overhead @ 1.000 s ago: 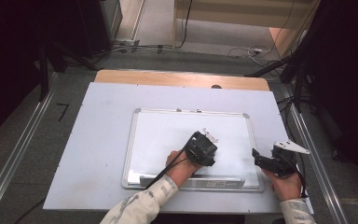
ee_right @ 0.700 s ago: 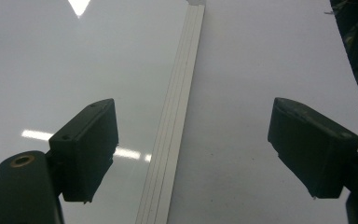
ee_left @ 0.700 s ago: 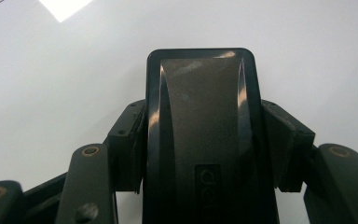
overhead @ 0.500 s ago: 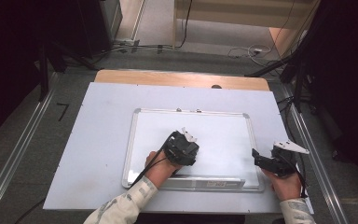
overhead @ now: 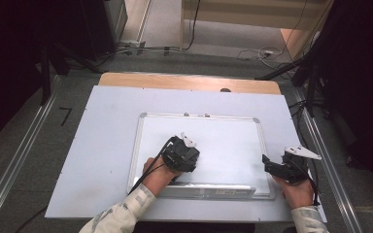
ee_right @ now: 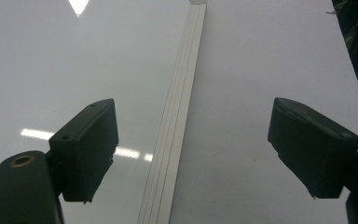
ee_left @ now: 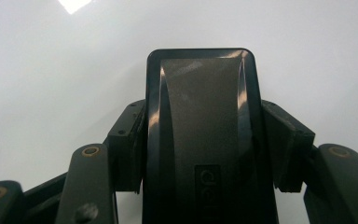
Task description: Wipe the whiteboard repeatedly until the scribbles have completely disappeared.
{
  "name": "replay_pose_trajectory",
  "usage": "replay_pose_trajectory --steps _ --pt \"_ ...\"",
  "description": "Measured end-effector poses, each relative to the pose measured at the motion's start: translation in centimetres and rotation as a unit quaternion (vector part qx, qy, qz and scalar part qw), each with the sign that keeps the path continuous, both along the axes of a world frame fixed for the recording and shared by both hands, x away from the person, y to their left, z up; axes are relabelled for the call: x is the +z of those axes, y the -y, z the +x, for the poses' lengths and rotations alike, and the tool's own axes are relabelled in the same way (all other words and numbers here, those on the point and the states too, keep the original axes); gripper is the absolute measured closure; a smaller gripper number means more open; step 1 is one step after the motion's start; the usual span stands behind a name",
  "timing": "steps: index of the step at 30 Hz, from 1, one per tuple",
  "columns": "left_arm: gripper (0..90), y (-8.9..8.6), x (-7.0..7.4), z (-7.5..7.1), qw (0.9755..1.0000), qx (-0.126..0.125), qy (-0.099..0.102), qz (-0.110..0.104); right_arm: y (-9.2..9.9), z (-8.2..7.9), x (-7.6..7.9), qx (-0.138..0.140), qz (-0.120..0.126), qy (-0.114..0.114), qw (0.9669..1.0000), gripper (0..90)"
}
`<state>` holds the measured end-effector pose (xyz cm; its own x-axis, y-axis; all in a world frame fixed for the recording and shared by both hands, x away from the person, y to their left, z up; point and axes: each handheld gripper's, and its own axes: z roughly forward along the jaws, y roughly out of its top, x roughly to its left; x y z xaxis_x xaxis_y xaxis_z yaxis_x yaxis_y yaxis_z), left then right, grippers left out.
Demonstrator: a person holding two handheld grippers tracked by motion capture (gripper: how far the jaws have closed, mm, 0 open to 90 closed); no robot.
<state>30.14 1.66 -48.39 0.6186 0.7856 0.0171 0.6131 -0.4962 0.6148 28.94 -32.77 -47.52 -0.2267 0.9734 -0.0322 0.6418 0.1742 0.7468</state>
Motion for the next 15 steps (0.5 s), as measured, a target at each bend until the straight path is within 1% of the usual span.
replay_pose_trajectory --steps 3,4,5,6,10,11,14,15 --pt "40.9 0.5 0.0 -0.1 1.0000 -0.001 -0.001 0.000 -0.1 0.1 0.0 -0.001 0.000 -0.002 1.0000 14.7" --pt "40.9 1.4 0.0 -0.3 1.0000 -0.008 0.001 0.001 -0.1 0.1 0.0 0.000 -0.001 -0.001 1.0000 14.7" --pt "40.9 1.8 0.0 -0.3 1.0000 -0.008 0.002 -0.001 -0.1 0.1 0.0 0.000 -0.001 -0.001 1.0000 14.7" --pt "40.9 1.8 0.0 -0.3 1.0000 -0.008 0.002 -0.001 -0.2 0.1 0.0 0.000 -0.001 -0.001 1.0000 14.7" --pt "41.0 3.8 0.0 -0.5 0.9998 -0.018 0.003 0.000 -0.1 0.1 0.0 0.000 0.000 -0.001 1.0000 14.7" --pt "41.0 3.8 0.0 -0.5 0.9998 -0.018 0.003 0.000 -0.1 0.1 0.0 0.000 0.000 -0.001 1.0000 14.7" --pt "40.9 5.0 -0.1 -0.4 0.9997 -0.022 0.005 -0.002 -0.1 0.0 0.0 -0.001 0.001 -0.002 1.0000 14.7" --pt "41.0 5.0 -0.1 -0.4 0.9997 -0.022 0.005 -0.002 -0.1 0.0 0.0 -0.001 0.001 -0.002 1.0000 14.7"
